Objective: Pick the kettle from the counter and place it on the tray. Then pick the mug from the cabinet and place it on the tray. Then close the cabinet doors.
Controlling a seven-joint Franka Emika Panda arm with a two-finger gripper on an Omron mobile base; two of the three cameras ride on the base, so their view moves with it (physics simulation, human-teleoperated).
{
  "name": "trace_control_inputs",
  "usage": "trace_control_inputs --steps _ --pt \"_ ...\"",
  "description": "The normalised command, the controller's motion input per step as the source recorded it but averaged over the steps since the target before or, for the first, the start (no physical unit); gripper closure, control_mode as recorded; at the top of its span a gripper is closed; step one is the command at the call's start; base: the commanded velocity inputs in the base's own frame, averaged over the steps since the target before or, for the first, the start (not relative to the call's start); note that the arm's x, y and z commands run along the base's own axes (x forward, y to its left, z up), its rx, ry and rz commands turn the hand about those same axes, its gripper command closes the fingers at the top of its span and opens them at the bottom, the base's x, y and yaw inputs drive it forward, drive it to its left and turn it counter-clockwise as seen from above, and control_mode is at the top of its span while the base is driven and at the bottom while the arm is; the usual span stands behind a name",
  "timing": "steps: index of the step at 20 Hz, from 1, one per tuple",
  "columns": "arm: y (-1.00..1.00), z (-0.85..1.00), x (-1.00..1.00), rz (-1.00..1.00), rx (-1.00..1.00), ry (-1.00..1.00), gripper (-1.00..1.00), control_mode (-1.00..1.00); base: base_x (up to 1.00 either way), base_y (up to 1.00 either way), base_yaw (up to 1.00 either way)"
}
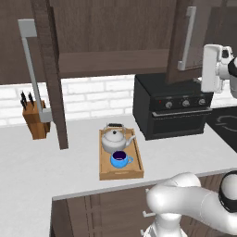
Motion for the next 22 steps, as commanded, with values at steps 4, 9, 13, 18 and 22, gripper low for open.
trace_control_inputs --steps 4,9,13,18,22 --pt "0.0 0.0 0.83 -0.11 0.0 0.0 -1.0 -1.0 0.0 0.0 0.0" --pt "0.02 0.0 0.74 -0.11 0.0 0.0 -1.0 -1.0 0.0 0.0 0.0" --pt "0.0 0.0 0.72 -0.11 0.0 0.0 -1.0 -1.0 0.0 0.0 0.0" --pt "0.0 0.0 0.79 -0.1 0.0 0.01 -1.0 -1.0 0.0 0.0 0.0" --pt "-0.19 -0.29 0.57 -0.08 0.0 0.11 -1.0 -1.0 0.0 0.0 0.0"
